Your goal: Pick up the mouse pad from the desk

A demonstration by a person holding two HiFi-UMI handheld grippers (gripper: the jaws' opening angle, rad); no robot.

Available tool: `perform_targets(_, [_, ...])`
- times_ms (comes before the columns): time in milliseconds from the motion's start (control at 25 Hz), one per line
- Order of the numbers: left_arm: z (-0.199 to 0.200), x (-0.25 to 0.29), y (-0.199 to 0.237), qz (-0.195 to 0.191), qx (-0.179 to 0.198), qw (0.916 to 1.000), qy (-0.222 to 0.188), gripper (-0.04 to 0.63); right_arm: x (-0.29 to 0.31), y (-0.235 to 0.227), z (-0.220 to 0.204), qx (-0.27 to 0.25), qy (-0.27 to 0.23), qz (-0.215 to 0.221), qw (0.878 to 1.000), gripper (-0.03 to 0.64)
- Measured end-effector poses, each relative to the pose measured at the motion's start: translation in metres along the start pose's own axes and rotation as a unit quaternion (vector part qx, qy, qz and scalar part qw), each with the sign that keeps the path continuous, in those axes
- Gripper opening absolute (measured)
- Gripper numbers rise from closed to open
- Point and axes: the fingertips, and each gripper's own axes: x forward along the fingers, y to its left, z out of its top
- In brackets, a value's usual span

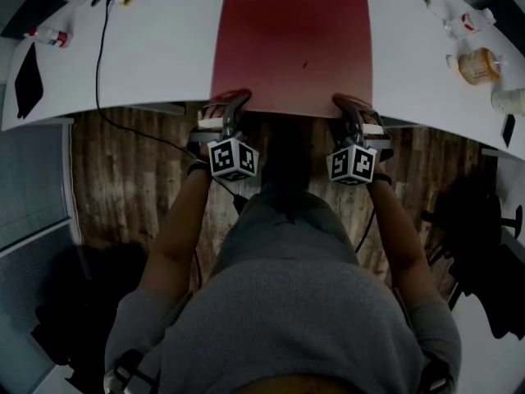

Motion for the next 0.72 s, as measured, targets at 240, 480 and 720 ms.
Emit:
perform_targets(240, [0.002,0.000,0.008,-0.003,-0.016,0.9998,-0.014,0.091,-0.001,-0.002,-0.002,0.017,-0.004,0.034,0.999,0.123])
perform_targets(480, [0.005,-0.009,0.018,0.000,-0.056,0.9982,-0.020,0.033,-0.010,-0.005,0.001,0.035,-0.007,0.071,0.997,0.071])
perform_targets(720, [0.017,-0.027,0.045,0.006,-0.155,0.9859,-0.062,0.028,-0.036,-0.053,0.026,0.100,-0.049,-0.005,0.994,0.018])
